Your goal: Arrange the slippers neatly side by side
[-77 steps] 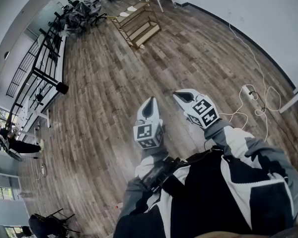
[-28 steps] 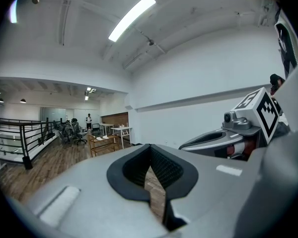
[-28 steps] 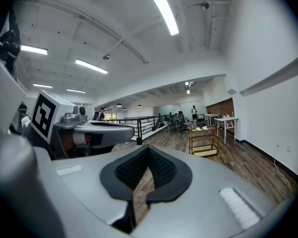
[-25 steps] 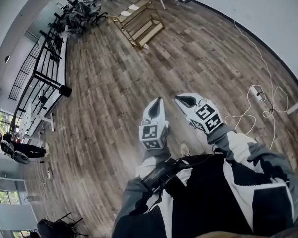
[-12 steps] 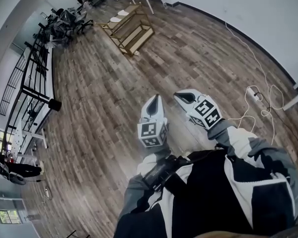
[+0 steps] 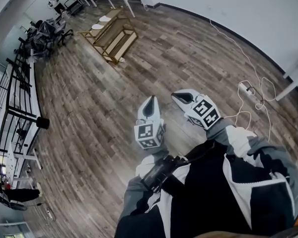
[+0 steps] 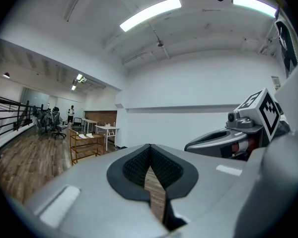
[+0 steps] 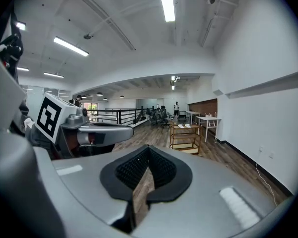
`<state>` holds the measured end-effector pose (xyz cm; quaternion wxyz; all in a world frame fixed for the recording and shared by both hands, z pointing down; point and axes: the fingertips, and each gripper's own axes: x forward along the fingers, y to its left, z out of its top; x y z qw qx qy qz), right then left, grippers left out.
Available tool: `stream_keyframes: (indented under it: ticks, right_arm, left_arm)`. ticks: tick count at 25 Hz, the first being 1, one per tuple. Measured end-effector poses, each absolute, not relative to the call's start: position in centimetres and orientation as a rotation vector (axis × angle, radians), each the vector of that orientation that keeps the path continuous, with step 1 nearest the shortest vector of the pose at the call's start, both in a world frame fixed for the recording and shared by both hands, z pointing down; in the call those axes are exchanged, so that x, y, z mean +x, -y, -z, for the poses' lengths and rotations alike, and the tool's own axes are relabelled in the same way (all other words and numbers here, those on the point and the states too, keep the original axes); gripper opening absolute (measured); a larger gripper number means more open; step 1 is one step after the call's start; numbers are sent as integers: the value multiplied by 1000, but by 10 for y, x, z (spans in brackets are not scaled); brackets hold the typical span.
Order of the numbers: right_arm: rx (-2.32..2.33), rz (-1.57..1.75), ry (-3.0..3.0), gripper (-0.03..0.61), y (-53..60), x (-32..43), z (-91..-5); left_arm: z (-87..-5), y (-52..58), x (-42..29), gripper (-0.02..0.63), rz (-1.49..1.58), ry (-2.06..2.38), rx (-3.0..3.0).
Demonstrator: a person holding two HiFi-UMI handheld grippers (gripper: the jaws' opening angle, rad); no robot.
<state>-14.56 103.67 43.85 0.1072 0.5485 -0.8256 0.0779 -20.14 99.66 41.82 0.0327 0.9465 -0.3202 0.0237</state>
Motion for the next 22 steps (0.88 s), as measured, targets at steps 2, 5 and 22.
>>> stream_keyframes:
  ticks: [2,5,22]
  right_arm:
    - [1632,-242,2412,5,-1029,-137,-441]
    - [1629,-262,2405,5,-1016,-130,-446]
    - [1347,-247,2620,5,-834,-84,-439]
  left_arm:
    - [-427,-989,-191,5,-73,951,2907]
    - [-436,-979,-179,5,-90,920,2899]
    - [-432,-812,-137,5,-158,1246,2767]
